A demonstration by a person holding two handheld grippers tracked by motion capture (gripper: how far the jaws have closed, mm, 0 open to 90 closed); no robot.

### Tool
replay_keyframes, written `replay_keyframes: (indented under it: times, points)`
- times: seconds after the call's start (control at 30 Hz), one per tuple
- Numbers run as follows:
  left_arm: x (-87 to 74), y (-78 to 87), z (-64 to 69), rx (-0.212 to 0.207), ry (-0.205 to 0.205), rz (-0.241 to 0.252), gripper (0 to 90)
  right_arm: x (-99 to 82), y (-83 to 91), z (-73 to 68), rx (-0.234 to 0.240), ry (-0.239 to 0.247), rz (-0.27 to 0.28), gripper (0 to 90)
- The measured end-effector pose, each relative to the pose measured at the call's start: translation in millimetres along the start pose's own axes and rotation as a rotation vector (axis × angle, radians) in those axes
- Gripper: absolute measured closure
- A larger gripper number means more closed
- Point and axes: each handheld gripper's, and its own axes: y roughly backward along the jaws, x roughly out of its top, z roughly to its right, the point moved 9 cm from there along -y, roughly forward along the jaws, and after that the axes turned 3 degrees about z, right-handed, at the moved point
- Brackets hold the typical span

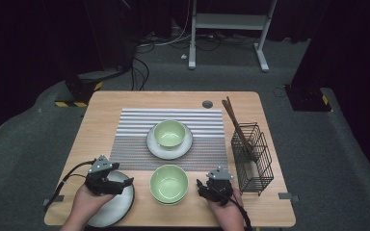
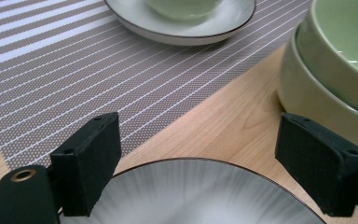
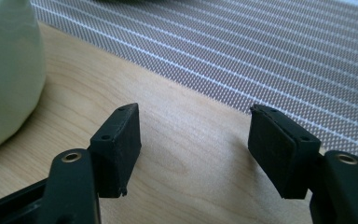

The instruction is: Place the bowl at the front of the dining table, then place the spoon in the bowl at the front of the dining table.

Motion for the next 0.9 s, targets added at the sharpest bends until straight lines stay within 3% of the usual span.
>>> replay_keyframes:
  times: [0.2,0.33,0.4,0.53,0.9]
  points:
    - [3.5,11.5,4.8,-0.036,0.021,0.012,15.0,9.1,6.7,1.5,-0.022,-0.005,0.046,30.4]
    - [12.5,17.9,3.5,-0.038,-0.002,0.067,15.0,17.1,12.2,1.6,-0.026,-0.014,0.063,30.1]
    - [11.0,18.1,1.5,-0.042,-0.018,0.06,15.1,23.0,15.8,0.9,-0.029,-0.012,0.084,30.0]
    - [7.3,14.7,-0.8,-0.042,-0.009,0.053,15.0,36.1,24.6,-0.4,-0.036,-0.005,0.13,30.6]
    - [6.1,14.8,0.3,-0.034,-0.031,0.055,14.8,66.4,45.4,-1.7,-0.041,0.0,0.236,31.8]
